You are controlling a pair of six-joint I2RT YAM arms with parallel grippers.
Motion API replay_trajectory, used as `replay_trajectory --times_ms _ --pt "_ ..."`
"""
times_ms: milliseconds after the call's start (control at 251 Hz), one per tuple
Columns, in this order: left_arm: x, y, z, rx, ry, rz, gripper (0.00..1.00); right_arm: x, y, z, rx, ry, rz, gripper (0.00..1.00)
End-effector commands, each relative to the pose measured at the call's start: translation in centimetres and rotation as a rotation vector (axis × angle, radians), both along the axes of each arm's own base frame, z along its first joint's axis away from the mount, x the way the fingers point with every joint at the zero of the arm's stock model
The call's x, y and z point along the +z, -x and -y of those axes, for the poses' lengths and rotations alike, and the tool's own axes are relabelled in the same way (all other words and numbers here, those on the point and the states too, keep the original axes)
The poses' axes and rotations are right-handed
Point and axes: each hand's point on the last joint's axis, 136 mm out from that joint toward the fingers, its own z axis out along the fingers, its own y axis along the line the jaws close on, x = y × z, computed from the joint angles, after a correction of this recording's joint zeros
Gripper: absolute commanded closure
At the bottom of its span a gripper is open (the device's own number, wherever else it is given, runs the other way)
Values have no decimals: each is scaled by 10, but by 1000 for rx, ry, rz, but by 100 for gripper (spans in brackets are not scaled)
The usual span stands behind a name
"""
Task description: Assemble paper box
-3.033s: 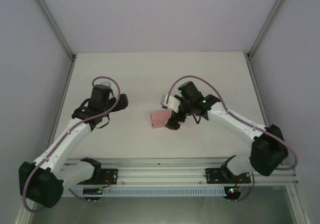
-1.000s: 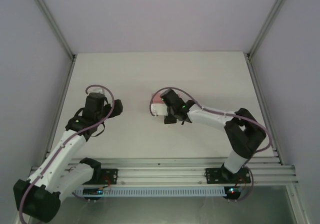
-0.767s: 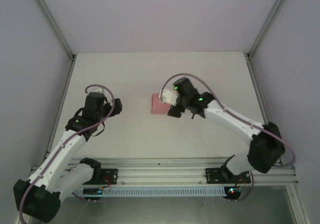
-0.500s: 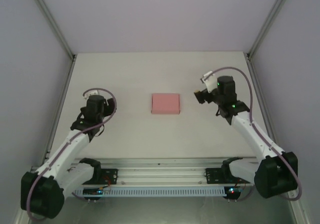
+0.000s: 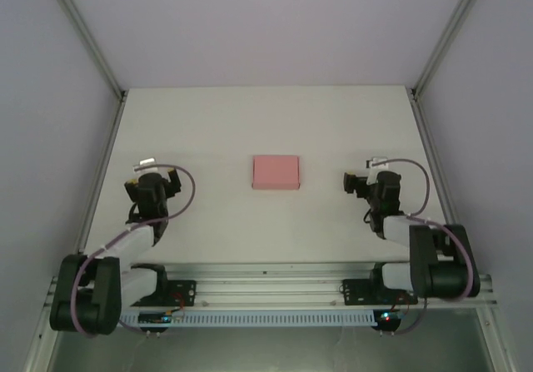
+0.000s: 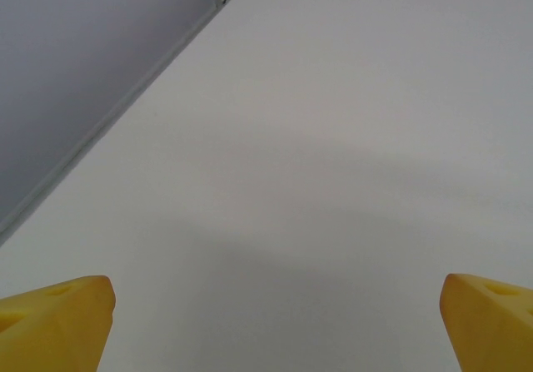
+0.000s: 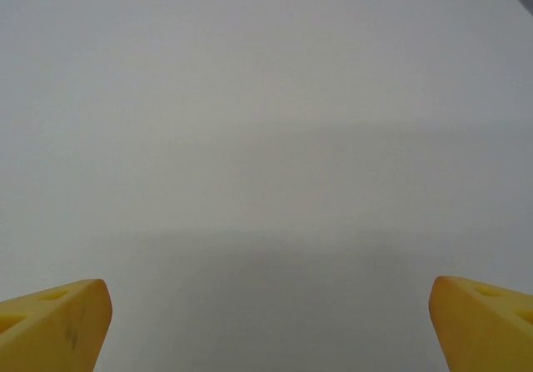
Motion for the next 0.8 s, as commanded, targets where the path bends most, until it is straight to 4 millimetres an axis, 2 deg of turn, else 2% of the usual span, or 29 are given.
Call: replay_trajectory --times_ms 0,72,136,208,259,315,794 --pt "20 -16 6 -53 -16 107 0 26 -22 11 -64 -20 163 0" --pt "19 -23 14 -104 -20 100 0 11 -27 10 -52 -29 144 0" --pt "21 -28 16 -117 -30 124 0 14 -33 9 -45 -35 145 1" --pt "25 -32 13 -111 -36 158 0 5 -36 15 -65 -24 60 0" --pt "25 -35 13 -114 -43 166 0 10 -41 19 -97 -14 93 0" --pt "25 -37 13 -119 -48 160 0 5 -40 11 -61 -36 52 0" --pt "25 -38 21 -193 -66 183 0 6 -41 14 -77 -19 64 0"
